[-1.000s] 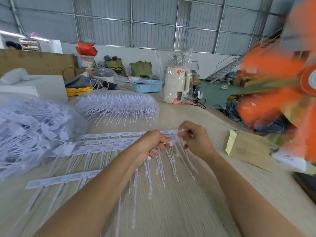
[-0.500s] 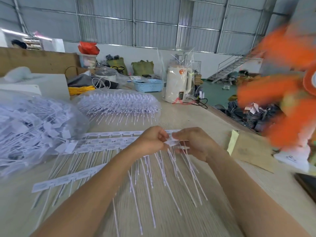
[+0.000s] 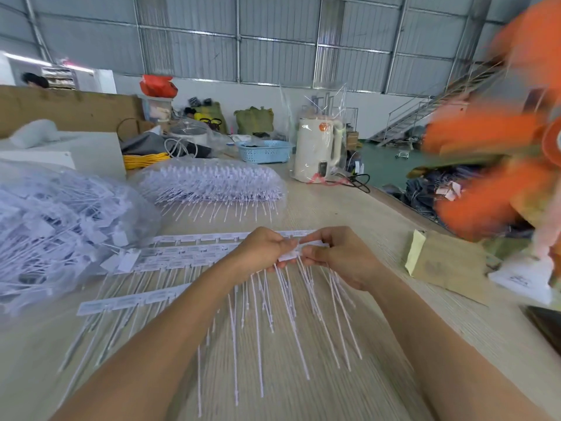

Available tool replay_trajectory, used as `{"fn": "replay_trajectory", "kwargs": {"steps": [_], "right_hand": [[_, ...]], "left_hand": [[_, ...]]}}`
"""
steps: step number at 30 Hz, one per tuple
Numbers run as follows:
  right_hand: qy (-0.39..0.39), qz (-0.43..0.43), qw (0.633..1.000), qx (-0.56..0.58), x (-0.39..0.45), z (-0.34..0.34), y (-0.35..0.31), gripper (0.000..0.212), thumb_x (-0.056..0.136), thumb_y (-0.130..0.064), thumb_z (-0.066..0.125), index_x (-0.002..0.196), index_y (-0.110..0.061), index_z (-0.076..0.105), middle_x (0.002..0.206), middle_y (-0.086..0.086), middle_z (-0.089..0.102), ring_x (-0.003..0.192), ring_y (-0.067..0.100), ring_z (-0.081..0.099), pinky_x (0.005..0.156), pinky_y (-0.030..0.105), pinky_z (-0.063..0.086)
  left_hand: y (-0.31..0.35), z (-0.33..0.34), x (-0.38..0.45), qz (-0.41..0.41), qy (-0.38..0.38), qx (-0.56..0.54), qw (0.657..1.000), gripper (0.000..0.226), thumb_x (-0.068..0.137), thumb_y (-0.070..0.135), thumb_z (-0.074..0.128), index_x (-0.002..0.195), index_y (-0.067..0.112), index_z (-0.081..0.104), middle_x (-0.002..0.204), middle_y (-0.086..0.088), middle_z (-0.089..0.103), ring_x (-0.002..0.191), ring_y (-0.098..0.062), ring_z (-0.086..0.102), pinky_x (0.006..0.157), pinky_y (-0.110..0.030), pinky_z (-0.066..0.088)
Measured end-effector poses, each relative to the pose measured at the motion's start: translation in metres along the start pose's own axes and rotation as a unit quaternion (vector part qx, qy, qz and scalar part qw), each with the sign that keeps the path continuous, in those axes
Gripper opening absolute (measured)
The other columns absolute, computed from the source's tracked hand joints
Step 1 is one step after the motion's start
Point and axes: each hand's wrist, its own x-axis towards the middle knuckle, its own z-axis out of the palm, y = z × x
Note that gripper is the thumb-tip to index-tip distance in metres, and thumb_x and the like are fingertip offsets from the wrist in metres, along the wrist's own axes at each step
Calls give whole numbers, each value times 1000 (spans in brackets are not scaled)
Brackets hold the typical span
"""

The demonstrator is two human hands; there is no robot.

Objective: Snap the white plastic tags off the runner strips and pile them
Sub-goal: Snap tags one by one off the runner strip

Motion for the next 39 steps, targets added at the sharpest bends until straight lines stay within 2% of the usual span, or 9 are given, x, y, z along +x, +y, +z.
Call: {"fn": "replay_trajectory", "kwargs": {"steps": [9, 13, 17, 19, 24, 30, 34, 37, 39], "right_hand": [[21, -104, 987, -122, -6, -2, -12, 15, 80, 18, 58, 77, 3, 60, 64, 15, 56, 45, 12, 56, 47, 24, 53], [26, -87, 991, -99, -5, -5, -15, 12, 80, 15, 62, 75, 4, 61, 66, 17, 59, 47, 14, 57, 44, 25, 52], [147, -45, 964, -217, 4, -17, -9, 17, 81, 14, 59, 75, -2, 60, 68, 10, 58, 46, 14, 58, 38, 21, 49], [204, -16, 965, -163, 5, -31, -10, 13, 84, 11, 59, 78, -1, 60, 72, 13, 57, 51, 15, 58, 40, 21, 50], [73, 123, 971, 192, 0, -27, -23, 13, 89, 6, 52, 79, 2, 59, 72, 13, 58, 56, 14, 56, 36, 14, 40], [-60, 153, 984, 73, -5, 8, -17, 16, 90, -3, 57, 75, 0, 63, 68, 8, 70, 60, 17, 67, 57, 31, 54], [-1, 93, 995, 33, -5, 20, -12, 21, 88, 8, 53, 70, -3, 54, 64, 14, 64, 52, 21, 65, 47, 26, 52], [24, 52, 998, 13, -5, 18, -11, 15, 87, 7, 56, 79, -5, 55, 69, 13, 60, 50, 17, 62, 49, 25, 53], [17, 28, 999, -16, -5, 18, -11, 8, 88, 6, 58, 90, -2, 58, 71, 9, 61, 50, 14, 61, 53, 24, 56]], "left_hand": [[12, 0, -4, -89, -38, -144, 985, 31, 91, 22, 59, 62, 12, 56, 39, 8, 34, 37, -7, 24, 45, -21, 16], [20, 4, -2, -78, -12, -87, 993, 30, 90, 27, 59, 65, 12, 55, 36, 9, 38, 33, -7, 25, 43, -18, 16], [22, -4, -6, -66, -34, -46, 996, 31, 88, 26, 62, 61, 13, 56, 36, 9, 39, 37, -9, 25, 42, -16, 18], [21, -12, -8, -46, -27, -29, 998, 32, 90, 27, 61, 61, 13, 58, 40, 7, 44, 39, -9, 32, 40, -16, 24], [18, -4, -12, -42, -56, 8, 997, 23, 93, 0, 44, 77, 4, 60, 73, -9, 55, 64, -19, 47, 53, -22, 34], [19, -4, -10, -4, -88, 135, 987, 15, 81, -5, 55, 88, 7, 62, 71, 1, 48, 68, -13, 47, 55, -21, 37], [11, -9, -6, -25, -68, 90, 993, 36, 78, 0, 69, 106, 15, 51, 94, -2, 55, 88, -17, 55, 77, -25, 47], [8, -14, -5, -28, -59, 78, 995, 6, 83, 10, 67, 83, 8, 62, 80, -9, 58, 85, -25, 55, 83, -37, 45], [6, -13, -5, -30, -69, 59, 995, 21, 88, 17, 64, 76, -1, 66, 70, -13, 58, 76, -26, 55, 79, -41, 46]]}}
